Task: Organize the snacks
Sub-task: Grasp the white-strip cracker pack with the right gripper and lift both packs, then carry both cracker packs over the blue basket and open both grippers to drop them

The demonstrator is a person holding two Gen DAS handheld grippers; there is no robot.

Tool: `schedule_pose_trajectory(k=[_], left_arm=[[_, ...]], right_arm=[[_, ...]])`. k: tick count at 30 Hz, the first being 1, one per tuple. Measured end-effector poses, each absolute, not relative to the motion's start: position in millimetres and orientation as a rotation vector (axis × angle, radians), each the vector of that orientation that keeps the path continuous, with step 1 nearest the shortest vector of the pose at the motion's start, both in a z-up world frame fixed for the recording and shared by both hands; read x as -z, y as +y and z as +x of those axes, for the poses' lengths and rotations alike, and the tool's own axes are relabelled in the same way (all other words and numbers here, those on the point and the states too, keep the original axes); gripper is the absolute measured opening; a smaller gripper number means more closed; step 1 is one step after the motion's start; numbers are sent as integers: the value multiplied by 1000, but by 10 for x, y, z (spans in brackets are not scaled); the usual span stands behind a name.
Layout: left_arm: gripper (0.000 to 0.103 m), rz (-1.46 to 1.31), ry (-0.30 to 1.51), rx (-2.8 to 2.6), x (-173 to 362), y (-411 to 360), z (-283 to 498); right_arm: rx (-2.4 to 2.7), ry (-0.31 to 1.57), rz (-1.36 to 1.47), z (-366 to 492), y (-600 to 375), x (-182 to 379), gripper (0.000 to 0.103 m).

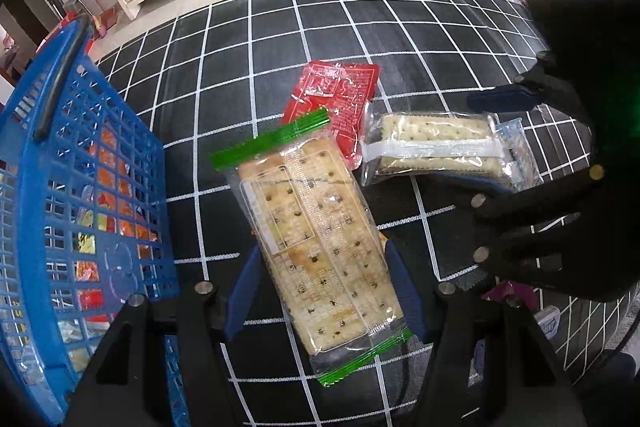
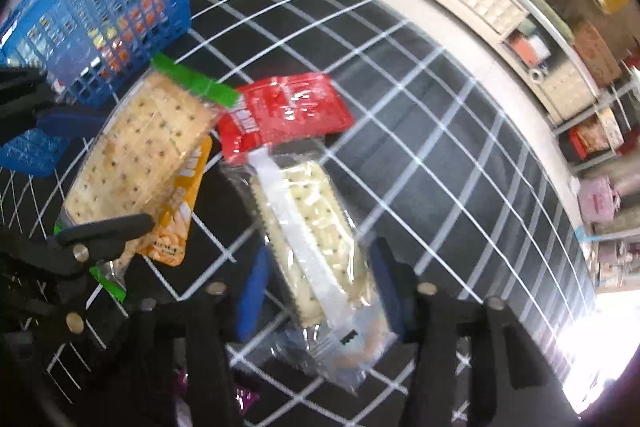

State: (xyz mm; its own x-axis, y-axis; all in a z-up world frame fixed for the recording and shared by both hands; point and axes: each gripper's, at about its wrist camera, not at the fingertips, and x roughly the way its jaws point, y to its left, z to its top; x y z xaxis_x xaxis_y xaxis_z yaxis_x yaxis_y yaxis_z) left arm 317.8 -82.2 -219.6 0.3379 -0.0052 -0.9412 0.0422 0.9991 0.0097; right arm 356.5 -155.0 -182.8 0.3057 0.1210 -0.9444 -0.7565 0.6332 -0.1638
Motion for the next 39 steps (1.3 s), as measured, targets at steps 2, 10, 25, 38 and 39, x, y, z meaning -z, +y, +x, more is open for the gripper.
schedule_pose_trajectory(k=[2,10,25,38,39], left_arm=[[59,26,1219,36,2156,-814,3122],[59,27,1138,90,1699,-956,2842],[59,59,928,117,721,-755,2004],[59,52,872,29,438,151,1645],[59,62,871,20,438,225,1641]], right_arm=[[-626,1106,-653,3523,-1647,1698,54],[-552,1041,-600,3229,-1942,1125,53],[-505,913,-490,2491,-1732,219,54],[-546,918,-330,2315,-1079,184,54],[-552,922,-320,2319,-1026,204,54]])
